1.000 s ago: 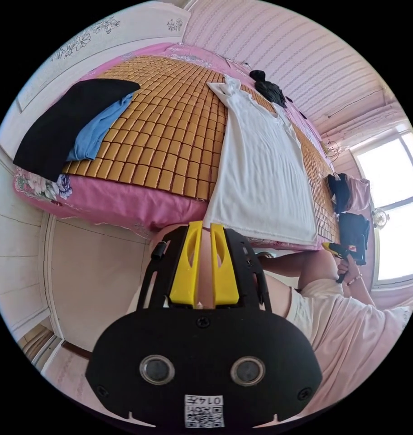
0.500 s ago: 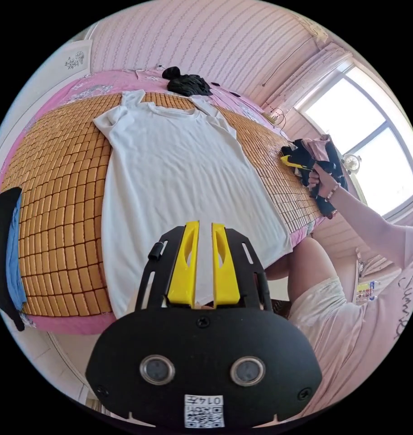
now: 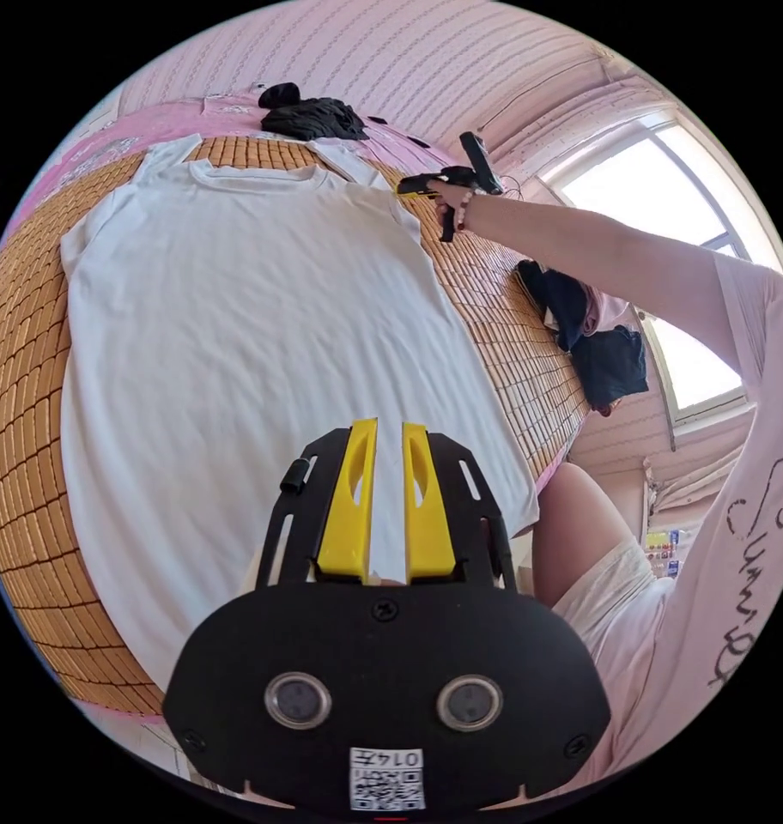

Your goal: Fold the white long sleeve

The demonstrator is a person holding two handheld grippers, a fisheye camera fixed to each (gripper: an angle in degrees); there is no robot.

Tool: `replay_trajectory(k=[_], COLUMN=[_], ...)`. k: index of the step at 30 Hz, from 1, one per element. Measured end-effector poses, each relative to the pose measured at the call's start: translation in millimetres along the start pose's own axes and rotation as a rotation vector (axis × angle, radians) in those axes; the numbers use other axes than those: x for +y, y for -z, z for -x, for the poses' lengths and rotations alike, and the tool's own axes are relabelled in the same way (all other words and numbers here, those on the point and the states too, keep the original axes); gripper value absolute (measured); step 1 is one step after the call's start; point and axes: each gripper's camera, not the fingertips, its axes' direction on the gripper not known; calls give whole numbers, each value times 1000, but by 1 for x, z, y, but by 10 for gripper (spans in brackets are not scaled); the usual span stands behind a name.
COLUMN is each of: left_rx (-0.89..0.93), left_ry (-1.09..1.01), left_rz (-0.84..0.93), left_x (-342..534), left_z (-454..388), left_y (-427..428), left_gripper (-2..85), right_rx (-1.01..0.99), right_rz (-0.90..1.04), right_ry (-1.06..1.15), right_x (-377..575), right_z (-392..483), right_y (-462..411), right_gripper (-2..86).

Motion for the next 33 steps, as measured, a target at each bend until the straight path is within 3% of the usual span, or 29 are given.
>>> replay_trajectory(k=[4, 7, 12, 15, 20, 23, 25, 27, 33], left_rx=[41, 63, 21, -32, -57, -35, -6, 14, 34], left_ry=[20, -9, -50, -46, -62, -44, -28, -29, -108], left_rz=[45, 71, 67, 54, 17, 37, 33, 45, 70], left_x=[-22, -43, -83, -111, -155, -173, -181, -190, -234], left_z=[3, -3, -13, -12, -11, -4, 0, 1, -8], left_y=[-8, -17, -45, -71, -110, -127, -131, -137, -167], left_gripper=[52, 52, 56, 61, 61, 61, 61, 60, 64], right_rx=[-147, -98, -89, -79, 26, -65, -102, 31, 133], right_rz=[-151, -71, -71, -84, -14, -38, -138, -153, -32], right_ry=[-51, -70, 4, 7, 60, 33, -14, 40, 49], right_x=[52, 71, 41, 10, -14, -4, 32, 69, 191], right_z=[-40, -53, -8, 17, 35, 21, 4, 7, 4], right_y=[65, 74, 61, 53, 44, 72, 123, 167, 270], right_gripper=[-5, 1, 103, 116, 62, 18, 15, 18, 42])
